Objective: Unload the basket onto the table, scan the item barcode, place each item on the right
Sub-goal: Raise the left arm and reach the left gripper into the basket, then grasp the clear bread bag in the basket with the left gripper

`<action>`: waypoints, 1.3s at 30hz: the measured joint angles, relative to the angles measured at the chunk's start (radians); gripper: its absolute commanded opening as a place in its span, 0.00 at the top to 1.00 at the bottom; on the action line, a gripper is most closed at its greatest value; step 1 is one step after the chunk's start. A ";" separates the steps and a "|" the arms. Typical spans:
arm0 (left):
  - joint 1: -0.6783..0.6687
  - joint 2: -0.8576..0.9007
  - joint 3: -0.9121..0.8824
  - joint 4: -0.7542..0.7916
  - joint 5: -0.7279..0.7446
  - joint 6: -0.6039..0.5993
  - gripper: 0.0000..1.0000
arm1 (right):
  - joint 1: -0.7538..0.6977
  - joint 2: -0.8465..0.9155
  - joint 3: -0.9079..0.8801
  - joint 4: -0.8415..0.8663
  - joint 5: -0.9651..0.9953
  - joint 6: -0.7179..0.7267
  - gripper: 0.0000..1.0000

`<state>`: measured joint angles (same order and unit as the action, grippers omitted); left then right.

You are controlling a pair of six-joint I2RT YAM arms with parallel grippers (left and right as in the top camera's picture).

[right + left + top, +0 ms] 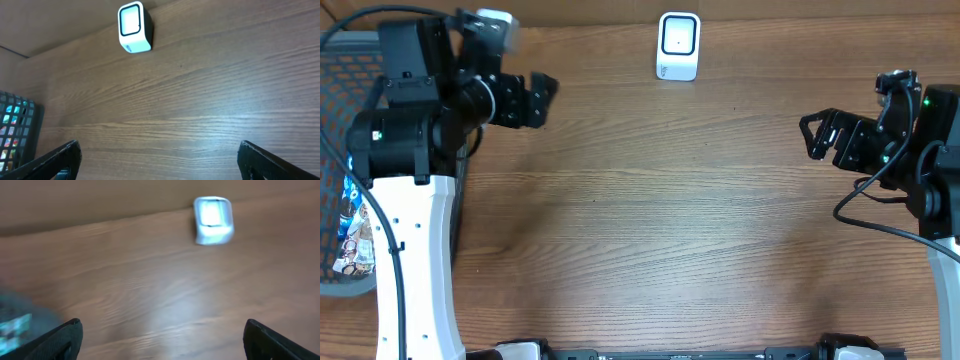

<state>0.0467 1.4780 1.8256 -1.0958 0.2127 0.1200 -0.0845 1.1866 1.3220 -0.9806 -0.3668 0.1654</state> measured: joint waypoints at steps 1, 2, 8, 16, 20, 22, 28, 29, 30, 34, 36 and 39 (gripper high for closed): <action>0.002 0.000 0.013 0.001 -0.046 -0.022 0.07 | 0.000 0.000 0.000 -0.004 0.000 0.000 0.00; 0.008 0.000 0.026 0.003 -0.095 -0.046 0.07 | 0.000 0.000 0.000 -0.005 0.000 0.000 0.00; 0.111 0.000 0.104 0.023 -0.336 -0.176 0.06 | 0.000 0.000 0.000 -0.006 0.000 0.003 0.00; 0.366 0.042 0.108 -0.039 -0.398 -0.299 0.08 | 0.000 0.014 0.000 -0.006 -0.001 0.006 0.00; 0.425 0.116 0.109 -0.061 -0.397 -0.319 0.09 | 0.000 0.052 0.000 -0.006 -0.001 0.007 0.00; 0.445 0.157 0.110 -0.066 -0.397 -0.332 0.09 | 0.000 0.071 0.000 -0.007 -0.001 0.007 0.00; 0.495 0.260 0.110 -0.109 -0.397 -0.395 0.12 | 0.000 0.107 0.000 -0.019 -0.001 0.006 0.00; 0.501 0.275 0.110 -0.126 -0.397 -0.411 0.14 | 0.000 0.107 0.000 -0.020 -0.001 0.006 0.00; 0.506 0.288 0.110 -0.142 -0.397 -0.423 0.14 | 0.000 0.107 0.000 -0.019 -0.001 0.006 0.00; 0.518 0.342 0.111 -0.237 -0.408 -0.488 0.16 | 0.000 0.107 0.000 -0.019 -0.002 0.007 0.00; 0.524 0.377 0.111 -0.293 -0.437 -0.548 0.15 | 0.000 0.107 0.000 -0.019 -0.001 0.006 0.00; 0.539 0.432 0.110 -0.324 -0.478 -0.633 0.12 | 0.000 0.107 0.000 -0.019 -0.001 0.006 0.00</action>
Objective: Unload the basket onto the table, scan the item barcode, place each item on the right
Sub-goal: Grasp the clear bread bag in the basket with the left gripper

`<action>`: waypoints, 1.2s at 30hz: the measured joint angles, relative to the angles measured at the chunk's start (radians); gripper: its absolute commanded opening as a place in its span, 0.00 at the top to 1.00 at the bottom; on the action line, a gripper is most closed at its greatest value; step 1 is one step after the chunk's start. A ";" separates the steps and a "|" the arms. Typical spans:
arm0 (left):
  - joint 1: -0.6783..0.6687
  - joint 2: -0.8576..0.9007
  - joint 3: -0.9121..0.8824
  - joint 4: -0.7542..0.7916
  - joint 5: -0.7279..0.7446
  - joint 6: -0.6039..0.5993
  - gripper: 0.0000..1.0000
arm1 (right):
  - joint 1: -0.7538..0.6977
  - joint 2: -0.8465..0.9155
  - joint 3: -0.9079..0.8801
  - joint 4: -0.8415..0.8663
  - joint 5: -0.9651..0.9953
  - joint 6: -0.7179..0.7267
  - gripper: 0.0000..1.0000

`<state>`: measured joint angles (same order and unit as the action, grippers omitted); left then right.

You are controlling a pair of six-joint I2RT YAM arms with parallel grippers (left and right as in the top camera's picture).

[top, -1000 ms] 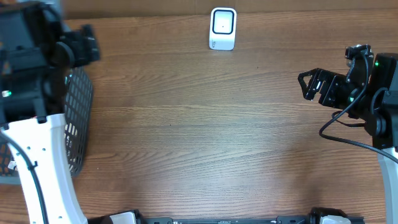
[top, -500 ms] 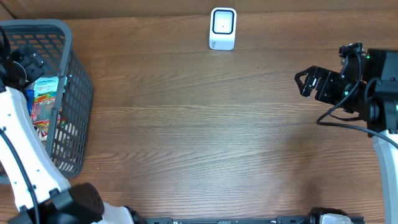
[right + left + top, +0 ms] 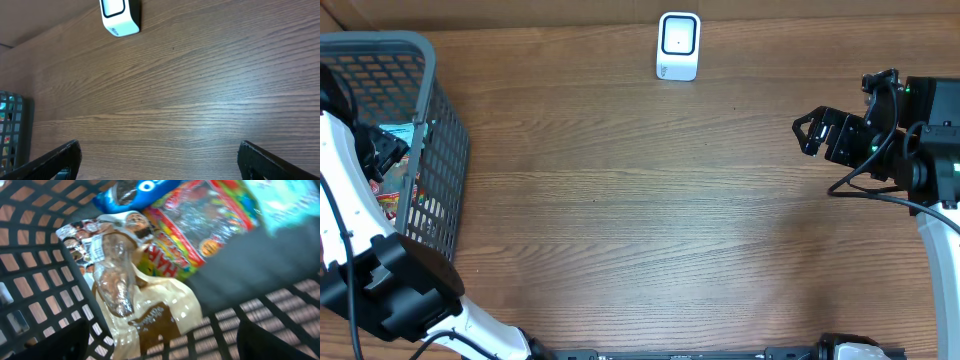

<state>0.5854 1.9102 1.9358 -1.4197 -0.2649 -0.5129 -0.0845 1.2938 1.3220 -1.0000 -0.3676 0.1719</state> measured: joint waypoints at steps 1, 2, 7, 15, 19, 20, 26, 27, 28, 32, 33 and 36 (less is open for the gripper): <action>0.007 0.007 -0.004 0.005 -0.005 -0.011 0.12 | 0.000 0.000 0.000 0.000 0.000 0.000 0.00; 0.014 0.011 -0.017 0.010 -0.009 -0.021 0.11 | 0.000 0.000 0.000 0.000 -0.001 0.000 0.00; 0.080 0.011 -0.105 0.077 0.008 -0.034 0.11 | 0.000 0.000 0.000 -0.001 -0.002 0.000 0.00; 0.128 0.011 -0.283 0.245 0.058 -0.007 0.10 | 0.000 0.000 0.000 -0.006 -0.002 0.000 0.00; 0.128 0.011 -0.378 0.319 0.067 -0.004 0.10 | 0.000 0.000 0.000 -0.014 -0.002 0.000 0.00; 0.128 0.011 -0.402 0.340 0.068 -0.004 0.09 | 0.000 0.000 0.000 -0.015 -0.002 0.000 0.00; 0.128 0.011 -0.549 0.497 0.069 -0.003 0.10 | 0.000 0.000 0.000 -0.022 -0.002 0.000 0.00; 0.128 0.011 -0.567 0.521 0.063 -0.001 0.11 | 0.000 0.000 0.000 -0.022 -0.002 0.000 0.00; 0.128 0.009 -0.583 0.544 0.057 0.000 0.11 | 0.000 0.000 0.000 -0.022 -0.003 0.000 0.00; 0.128 -0.014 -0.632 0.607 0.039 0.011 0.55 | 0.000 0.000 0.000 -0.023 -0.002 0.000 0.00; 0.128 -0.018 -0.639 0.614 0.031 0.016 0.77 | 0.000 0.000 0.000 -0.022 -0.002 0.000 0.00; 0.129 -0.026 -0.650 0.621 0.008 0.016 0.96 | 0.000 0.000 0.000 -0.022 -0.002 0.000 0.00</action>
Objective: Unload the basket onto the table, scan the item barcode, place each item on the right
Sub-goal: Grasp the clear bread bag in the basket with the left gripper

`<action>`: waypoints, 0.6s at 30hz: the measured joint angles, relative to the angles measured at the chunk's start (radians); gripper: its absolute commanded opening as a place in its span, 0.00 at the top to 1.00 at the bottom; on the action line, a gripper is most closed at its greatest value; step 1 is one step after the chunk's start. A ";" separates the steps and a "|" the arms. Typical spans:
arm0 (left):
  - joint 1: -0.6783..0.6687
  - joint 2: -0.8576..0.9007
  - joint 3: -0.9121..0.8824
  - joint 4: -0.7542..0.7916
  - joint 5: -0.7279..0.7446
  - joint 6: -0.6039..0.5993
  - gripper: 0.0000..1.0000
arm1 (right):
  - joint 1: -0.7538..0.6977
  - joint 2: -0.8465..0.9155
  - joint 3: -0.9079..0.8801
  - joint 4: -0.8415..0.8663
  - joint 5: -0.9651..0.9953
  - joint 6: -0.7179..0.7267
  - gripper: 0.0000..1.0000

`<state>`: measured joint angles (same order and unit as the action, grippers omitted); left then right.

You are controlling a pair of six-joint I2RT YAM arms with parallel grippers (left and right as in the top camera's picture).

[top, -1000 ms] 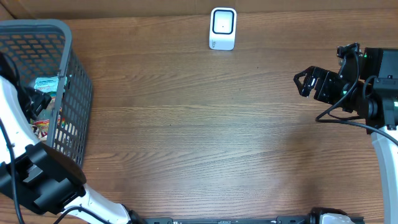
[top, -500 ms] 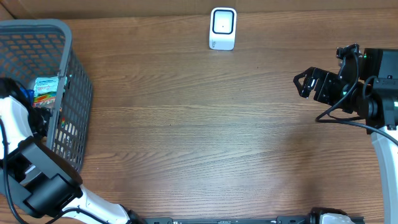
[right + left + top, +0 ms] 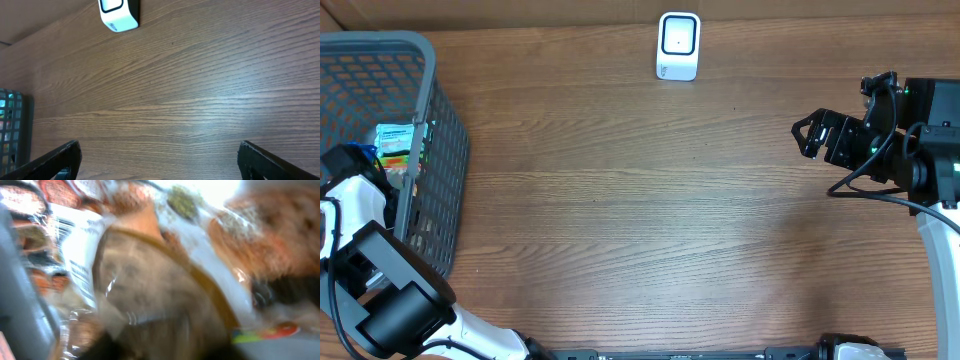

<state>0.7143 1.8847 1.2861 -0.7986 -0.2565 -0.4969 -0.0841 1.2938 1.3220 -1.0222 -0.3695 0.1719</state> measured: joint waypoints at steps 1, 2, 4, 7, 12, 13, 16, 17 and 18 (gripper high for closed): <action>0.000 -0.002 0.000 0.001 -0.004 -0.001 0.96 | 0.000 0.000 0.000 0.000 0.000 0.000 0.00; 0.000 -0.003 0.000 0.003 -0.006 0.001 0.96 | 0.000 0.000 0.000 0.000 0.000 0.000 0.00; -0.001 -0.005 0.000 0.002 -0.007 0.002 0.96 | 0.000 0.000 0.000 0.000 0.000 0.000 0.00; -0.001 -0.004 0.013 -0.023 -0.005 0.002 0.96 | 0.000 0.000 0.000 -0.001 0.000 0.000 0.00; -0.001 0.001 0.072 -0.127 0.028 0.002 0.96 | 0.000 0.000 0.000 0.000 -0.001 0.000 0.00; -0.003 0.002 0.097 -0.158 0.035 0.004 0.96 | 0.000 0.000 0.000 0.000 0.000 0.000 0.00; -0.019 0.003 0.198 -0.225 0.050 0.026 0.96 | 0.000 0.000 0.000 0.000 0.000 0.000 0.00; -0.029 0.003 0.246 -0.250 0.054 0.039 0.96 | 0.000 0.000 0.000 0.000 -0.001 0.000 0.00; -0.037 0.002 0.287 -0.263 0.055 0.051 0.96 | 0.000 0.000 0.000 0.000 0.000 0.001 0.00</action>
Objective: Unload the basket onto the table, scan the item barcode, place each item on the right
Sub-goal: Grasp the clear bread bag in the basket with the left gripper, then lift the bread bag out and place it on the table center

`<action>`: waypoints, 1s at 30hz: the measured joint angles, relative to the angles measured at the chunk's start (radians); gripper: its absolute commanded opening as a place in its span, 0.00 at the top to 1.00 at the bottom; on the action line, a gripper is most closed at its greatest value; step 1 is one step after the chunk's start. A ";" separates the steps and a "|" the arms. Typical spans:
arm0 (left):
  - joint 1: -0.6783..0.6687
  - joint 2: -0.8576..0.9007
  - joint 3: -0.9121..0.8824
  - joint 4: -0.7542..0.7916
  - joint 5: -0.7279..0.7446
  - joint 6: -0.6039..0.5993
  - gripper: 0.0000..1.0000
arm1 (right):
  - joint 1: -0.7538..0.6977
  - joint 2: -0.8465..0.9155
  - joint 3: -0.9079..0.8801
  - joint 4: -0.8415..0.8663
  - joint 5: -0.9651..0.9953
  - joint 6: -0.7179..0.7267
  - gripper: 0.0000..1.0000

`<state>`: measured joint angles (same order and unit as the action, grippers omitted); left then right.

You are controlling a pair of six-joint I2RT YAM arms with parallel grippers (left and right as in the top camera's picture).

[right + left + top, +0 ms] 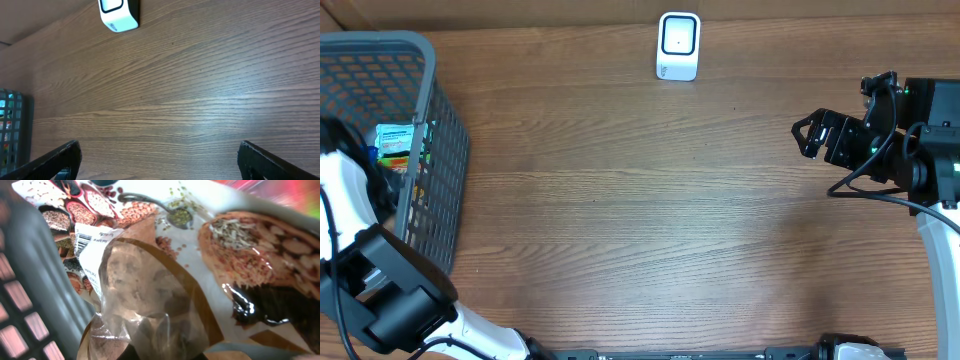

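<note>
Deep in the grey mesh basket [432,60] at the table's left edge, my left gripper [165,352] is shut on a brown snack bag [150,275] with a clear window, which fills the left wrist view. A white barcode label [86,242] shows on the bag's upper left. The white scanner [678,45] stands at the table's far edge, also in the right wrist view, scanner [118,12]. My right gripper [807,135] hovers open at the right side, holding nothing.
Other packets lie in the basket, among them a teal and green one [392,140]. The basket's dark wall [30,285] stands close on the left of the bag. Bare wooden table [650,220] stretches between basket and right arm.
The left wrist view has sharpened and drawn back a little from the bag, whose clear window sits between the fingers. The left arm has shifted slightly in the basket. The right arm has not moved.
My left gripper was open above the table beside the basket, facing the scanner. Then it hung open inside the basket over several packets. Then it was pressed close against the brown bag, and now it is shut on it. The right gripper stayed open at the right.
</note>
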<state>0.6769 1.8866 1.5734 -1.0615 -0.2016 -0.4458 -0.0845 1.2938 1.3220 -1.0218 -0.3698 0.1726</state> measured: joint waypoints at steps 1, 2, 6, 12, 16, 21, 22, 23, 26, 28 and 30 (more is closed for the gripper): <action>-0.014 -0.002 0.058 -0.019 0.004 0.017 0.96 | 0.000 0.000 0.000 0.000 0.000 0.000 0.00; -0.023 -0.004 0.090 -0.029 0.005 0.028 0.96 | 0.000 0.000 0.000 0.000 0.000 -0.001 0.00; -0.067 -0.037 0.228 -0.071 0.015 0.083 0.96 | 0.000 0.000 0.000 -0.001 0.000 0.000 0.00; -0.163 -0.136 0.354 -0.076 0.133 0.262 0.96 | 0.000 0.000 0.000 0.000 0.000 0.000 0.00; -0.293 -0.210 0.386 -0.069 0.181 0.373 0.96 | 0.000 0.000 0.000 0.000 0.000 0.000 0.00; -0.498 -0.241 0.391 -0.092 0.232 0.425 0.96 | 0.000 0.000 0.000 0.000 0.000 0.000 0.00; -0.539 -0.235 0.389 -0.092 0.237 0.430 0.96 | 0.000 0.000 0.000 0.000 0.000 0.000 0.00; -0.570 -0.227 0.386 -0.093 0.241 0.431 0.96 | 0.000 0.000 0.000 0.000 0.000 0.000 0.00; -0.671 -0.180 0.376 -0.095 0.244 0.423 0.96 | 0.000 0.000 0.000 0.000 0.000 0.000 0.00; -0.708 -0.136 0.374 -0.095 0.244 0.412 0.96 | 0.000 0.000 0.000 0.000 0.000 0.000 0.00; -0.744 -0.081 0.370 -0.101 0.244 0.394 0.96 | 0.000 0.000 0.000 0.000 0.000 0.000 0.00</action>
<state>-0.0673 1.8057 1.9430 -1.1622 0.0425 -0.0517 -0.0845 1.2938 1.3220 -1.0222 -0.3698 0.1722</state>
